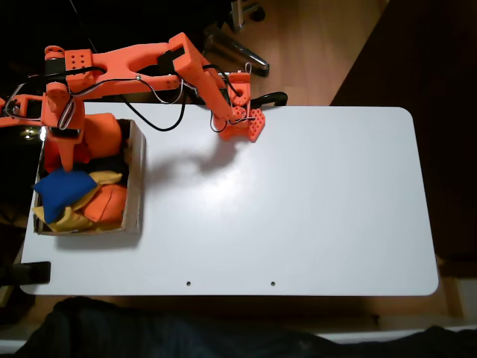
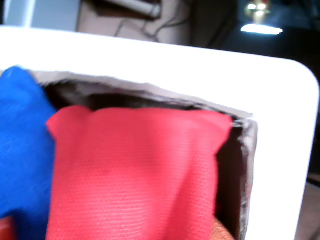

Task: Grasp a bag and put it in the box.

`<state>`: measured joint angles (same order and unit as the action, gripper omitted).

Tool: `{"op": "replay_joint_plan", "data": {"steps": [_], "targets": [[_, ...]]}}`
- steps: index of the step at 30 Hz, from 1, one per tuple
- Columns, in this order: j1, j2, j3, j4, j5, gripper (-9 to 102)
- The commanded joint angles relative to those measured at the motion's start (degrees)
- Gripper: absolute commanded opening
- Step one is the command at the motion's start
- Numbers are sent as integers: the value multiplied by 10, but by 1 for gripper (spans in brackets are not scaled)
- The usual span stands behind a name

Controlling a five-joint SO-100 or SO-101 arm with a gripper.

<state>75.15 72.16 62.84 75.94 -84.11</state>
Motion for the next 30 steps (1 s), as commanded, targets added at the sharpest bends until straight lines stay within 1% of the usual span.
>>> {"op": "replay_joint_plan", "data": {"steps": [1,7,11,19,30], "targets": [[-8,34,-1,-7,14,68],[-15,49,-1,-29,36,72],[-20,59,-1,-39,53,79],[-25,73,-1,-48,62,88],[-30,112,-1,-61,75,89]]}}
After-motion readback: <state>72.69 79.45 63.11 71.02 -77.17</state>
